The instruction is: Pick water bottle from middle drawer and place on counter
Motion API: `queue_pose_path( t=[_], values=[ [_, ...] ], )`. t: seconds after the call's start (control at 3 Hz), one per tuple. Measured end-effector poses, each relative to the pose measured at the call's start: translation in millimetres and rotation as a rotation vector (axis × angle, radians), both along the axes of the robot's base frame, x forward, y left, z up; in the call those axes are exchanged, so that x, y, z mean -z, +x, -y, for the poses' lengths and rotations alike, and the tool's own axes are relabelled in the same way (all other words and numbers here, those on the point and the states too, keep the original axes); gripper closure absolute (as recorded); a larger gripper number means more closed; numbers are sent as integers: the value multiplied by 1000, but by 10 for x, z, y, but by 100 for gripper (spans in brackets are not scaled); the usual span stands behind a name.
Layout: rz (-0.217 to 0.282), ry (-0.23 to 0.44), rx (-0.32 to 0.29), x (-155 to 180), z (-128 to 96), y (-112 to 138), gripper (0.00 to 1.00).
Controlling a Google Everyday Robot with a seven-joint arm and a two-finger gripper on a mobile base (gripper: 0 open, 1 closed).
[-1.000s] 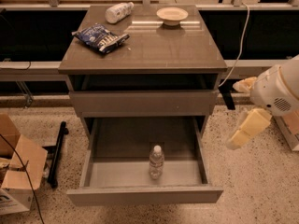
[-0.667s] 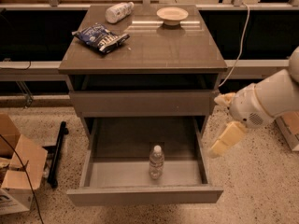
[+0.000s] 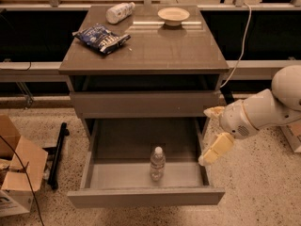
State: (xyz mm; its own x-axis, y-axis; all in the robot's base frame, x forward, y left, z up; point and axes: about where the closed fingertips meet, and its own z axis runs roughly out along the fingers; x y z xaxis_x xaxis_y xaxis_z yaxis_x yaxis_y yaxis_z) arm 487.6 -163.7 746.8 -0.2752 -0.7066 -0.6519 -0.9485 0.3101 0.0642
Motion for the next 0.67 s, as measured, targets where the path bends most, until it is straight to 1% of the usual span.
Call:
queue_pose_path(
  t=[0.33,0.67],
  values=[
    [-24,-43,51,133,23,-72,0],
    [-21,2,73,480,-157,-11,0]
  ],
)
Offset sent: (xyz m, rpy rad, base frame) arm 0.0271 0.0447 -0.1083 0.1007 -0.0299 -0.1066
